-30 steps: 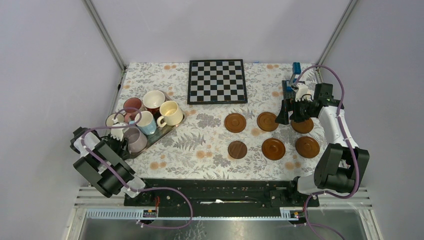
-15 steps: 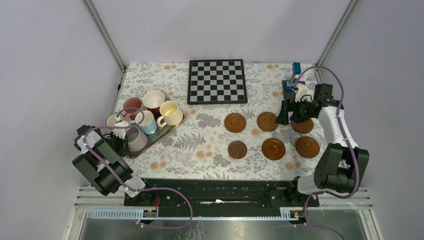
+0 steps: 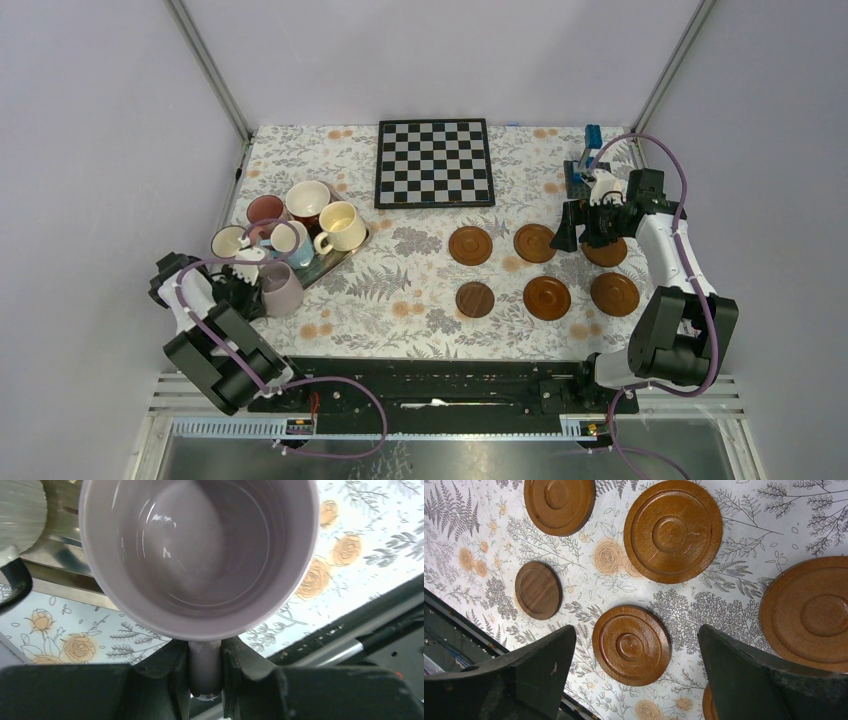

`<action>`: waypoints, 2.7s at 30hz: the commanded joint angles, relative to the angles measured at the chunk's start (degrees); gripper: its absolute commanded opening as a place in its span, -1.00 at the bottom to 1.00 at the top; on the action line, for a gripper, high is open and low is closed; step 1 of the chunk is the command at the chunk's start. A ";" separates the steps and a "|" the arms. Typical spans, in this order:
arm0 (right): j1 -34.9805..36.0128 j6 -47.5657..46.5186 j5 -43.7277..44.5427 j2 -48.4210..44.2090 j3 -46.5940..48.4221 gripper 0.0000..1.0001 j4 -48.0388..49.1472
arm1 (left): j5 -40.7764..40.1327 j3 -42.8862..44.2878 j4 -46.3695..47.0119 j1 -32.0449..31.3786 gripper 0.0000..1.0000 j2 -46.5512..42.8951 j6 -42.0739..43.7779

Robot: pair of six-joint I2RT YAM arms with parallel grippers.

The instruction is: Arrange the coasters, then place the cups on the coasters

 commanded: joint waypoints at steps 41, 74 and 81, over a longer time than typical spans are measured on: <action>-2.61 11.16 1.04 -2.50 3.05 0.99 6.79 | -8.99 33.65 25.48 -79.82 -1.00 9.64 -60.43; -13.44 18.59 4.49 0.32 0.72 0.99 14.02 | -29.05 63.56 46.39 -100.80 -1.00 49.27 -72.51; -13.48 18.42 4.37 0.18 0.69 0.99 14.05 | -30.36 65.79 47.68 -101.56 -1.00 52.53 -74.02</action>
